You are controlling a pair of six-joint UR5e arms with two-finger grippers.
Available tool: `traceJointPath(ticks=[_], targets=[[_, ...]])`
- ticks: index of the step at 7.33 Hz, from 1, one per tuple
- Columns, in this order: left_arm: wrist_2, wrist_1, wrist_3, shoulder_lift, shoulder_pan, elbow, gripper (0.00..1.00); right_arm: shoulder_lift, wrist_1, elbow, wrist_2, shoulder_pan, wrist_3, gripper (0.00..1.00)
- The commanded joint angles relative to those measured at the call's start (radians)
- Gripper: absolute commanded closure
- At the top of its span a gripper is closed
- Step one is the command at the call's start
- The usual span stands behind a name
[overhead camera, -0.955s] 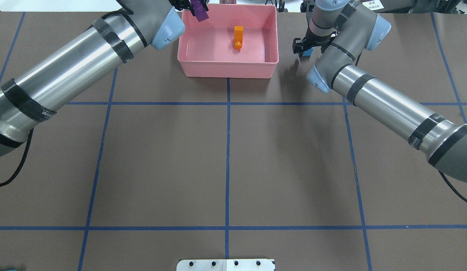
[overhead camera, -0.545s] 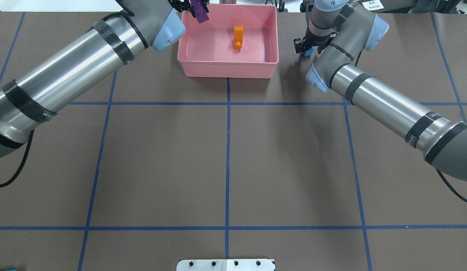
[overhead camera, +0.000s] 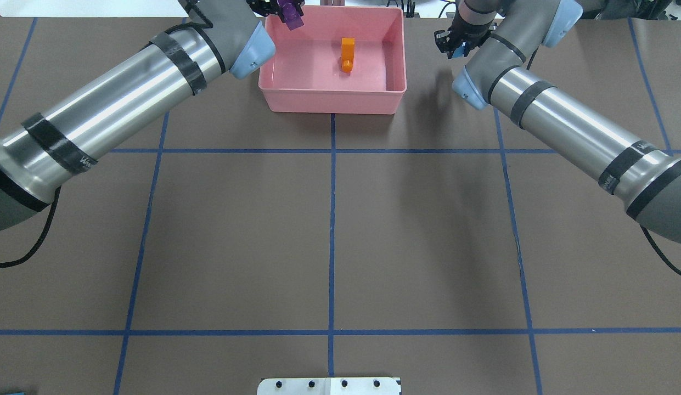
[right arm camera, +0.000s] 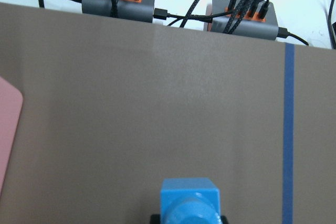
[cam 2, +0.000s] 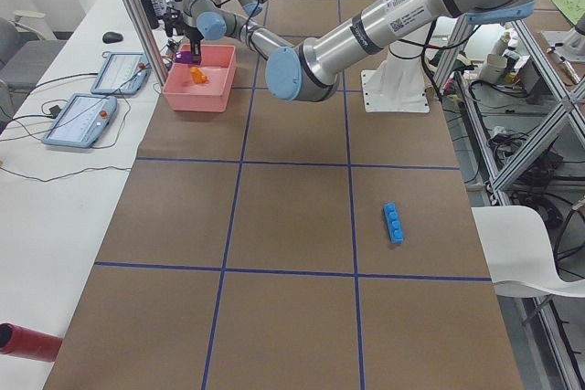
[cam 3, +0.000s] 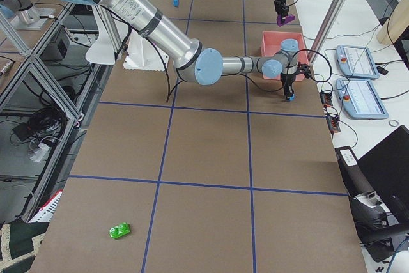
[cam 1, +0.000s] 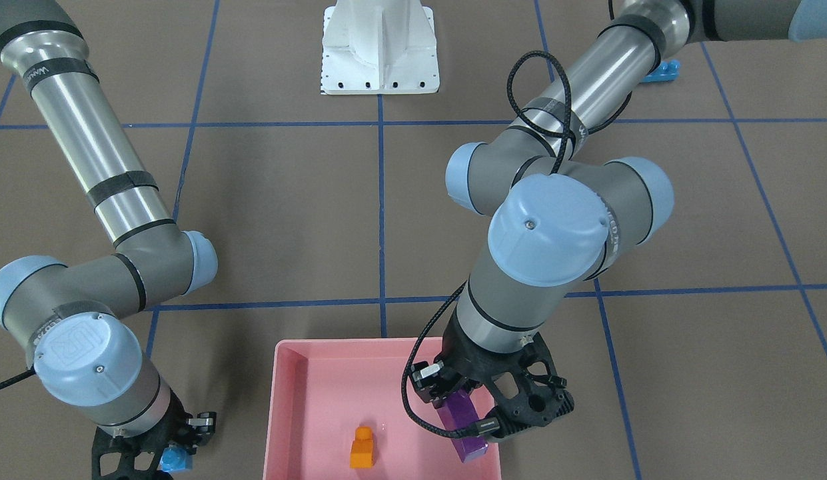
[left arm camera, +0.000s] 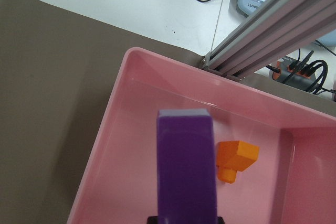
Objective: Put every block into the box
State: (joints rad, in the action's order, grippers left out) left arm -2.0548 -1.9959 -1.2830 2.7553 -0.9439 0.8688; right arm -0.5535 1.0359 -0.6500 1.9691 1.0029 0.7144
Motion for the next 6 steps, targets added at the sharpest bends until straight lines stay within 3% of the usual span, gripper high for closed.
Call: traceJointPath(ticks=[1,3,4,5,6], targets=[[0.013,-0.073,-0.006,0.012,0.022,-0.048,0.01,0.041,0.019,-0.003,0.091,0.052,-0.006,1.0],[0.018,-0.026,0.007,0.009,0.03,-0.031,0.0,0.092,0.154,-0.072,0.169,0.066,0.005,1.0],[-0.057,0.135,0.171,0.006,0.001,0.034,0.0,0.116,0.214,-0.107,0.184,0.065,0.023,1.0],[-0.101,0.378,0.335,-0.015,-0.039,0.188,0.0,0.131,0.217,-0.111,0.198,0.051,0.083,1.0],[-0.102,0.589,0.466,-0.116,-0.05,0.405,0.0,0.15,0.213,-0.111,0.194,0.027,0.141,1.0]])
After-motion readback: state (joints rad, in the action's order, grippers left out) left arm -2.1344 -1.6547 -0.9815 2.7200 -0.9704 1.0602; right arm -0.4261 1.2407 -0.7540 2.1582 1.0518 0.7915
